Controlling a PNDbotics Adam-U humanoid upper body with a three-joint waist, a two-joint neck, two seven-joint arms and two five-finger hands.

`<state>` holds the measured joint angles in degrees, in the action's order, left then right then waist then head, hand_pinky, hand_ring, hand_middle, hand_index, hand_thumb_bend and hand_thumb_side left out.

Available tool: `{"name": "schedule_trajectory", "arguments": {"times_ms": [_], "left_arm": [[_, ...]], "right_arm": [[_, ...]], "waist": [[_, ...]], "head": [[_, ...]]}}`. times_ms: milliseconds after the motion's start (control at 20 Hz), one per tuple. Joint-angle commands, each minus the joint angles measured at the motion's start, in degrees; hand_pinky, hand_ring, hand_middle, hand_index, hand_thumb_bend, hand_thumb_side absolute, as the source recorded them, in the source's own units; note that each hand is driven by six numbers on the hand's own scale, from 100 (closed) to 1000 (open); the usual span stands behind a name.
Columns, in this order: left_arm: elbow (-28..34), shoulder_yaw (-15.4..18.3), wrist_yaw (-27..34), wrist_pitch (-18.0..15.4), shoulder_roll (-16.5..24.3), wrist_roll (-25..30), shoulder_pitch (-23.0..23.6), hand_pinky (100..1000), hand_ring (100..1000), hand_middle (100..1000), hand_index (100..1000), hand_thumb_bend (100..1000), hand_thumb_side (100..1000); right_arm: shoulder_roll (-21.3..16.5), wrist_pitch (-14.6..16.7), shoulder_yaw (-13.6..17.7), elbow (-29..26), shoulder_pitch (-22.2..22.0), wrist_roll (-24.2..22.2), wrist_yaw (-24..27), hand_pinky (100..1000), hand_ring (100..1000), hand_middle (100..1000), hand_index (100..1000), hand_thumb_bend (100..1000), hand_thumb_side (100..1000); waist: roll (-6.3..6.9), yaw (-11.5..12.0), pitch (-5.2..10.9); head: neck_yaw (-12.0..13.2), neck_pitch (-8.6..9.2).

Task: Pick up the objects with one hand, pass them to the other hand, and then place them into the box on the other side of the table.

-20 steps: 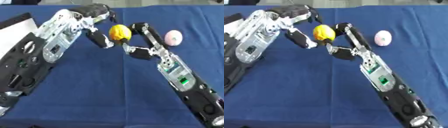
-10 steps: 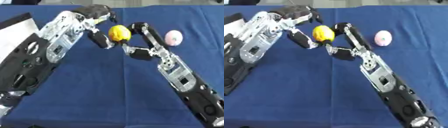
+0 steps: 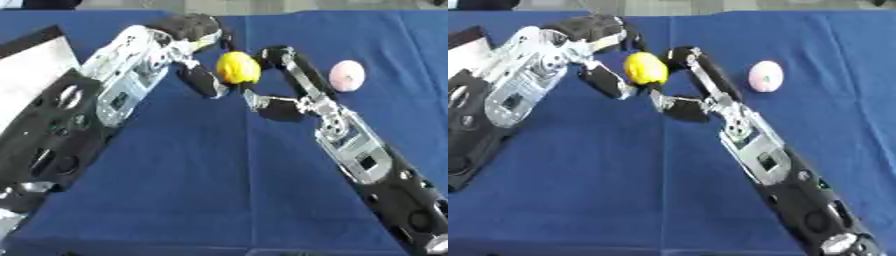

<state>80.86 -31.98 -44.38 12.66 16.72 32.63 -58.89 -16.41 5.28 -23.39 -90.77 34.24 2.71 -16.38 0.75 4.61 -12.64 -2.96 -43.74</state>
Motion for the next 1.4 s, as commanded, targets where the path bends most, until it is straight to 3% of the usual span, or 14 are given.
{"name": "schedule_trajectory", "arguments": {"times_ms": [50, 600, 1150, 1400], "left_arm": [[2.0, 0.2, 3.1, -0.1, 0.5, -0.7, -1.0, 752, 723, 729, 786, 294, 346], [8.7, -0.4, 6.7, 1.3, 2.7, 0.2, -0.6, 755, 726, 736, 799, 406, 346], [9.0, -0.4, 6.5, 2.3, 2.6, -0.6, -0.5, 711, 669, 642, 730, 219, 321], [8.0, -0.8, 5.5, 2.2, 2.4, -0.7, -0.4, 697, 652, 626, 725, 237, 300]], "right_arm": [[-0.8, -0.4, 0.0, -1.5, 0.8, 0.0, -0.5, 722, 593, 501, 469, 100, 147], [-1.0, -1.7, 0.4, -1.0, 0.6, 0.6, -0.8, 722, 593, 502, 469, 100, 152], [-1.1, -1.6, 0.2, -1.2, 0.6, 0.7, -0.5, 721, 593, 505, 468, 100, 155], [-1.2, -1.5, 0.2, -1.4, 0.7, 0.6, -0.2, 721, 593, 505, 468, 100, 154]], "waist": [[0.61, 0.0, 1.72], [0.64, 0.3, 1.76], [0.58, 0.4, 1.69], [0.55, 0.4, 1.67]], "head": [[-0.2, -0.38], [-0.7, -0.38], [-0.6, -0.38], [-0.6, -0.38]]}}
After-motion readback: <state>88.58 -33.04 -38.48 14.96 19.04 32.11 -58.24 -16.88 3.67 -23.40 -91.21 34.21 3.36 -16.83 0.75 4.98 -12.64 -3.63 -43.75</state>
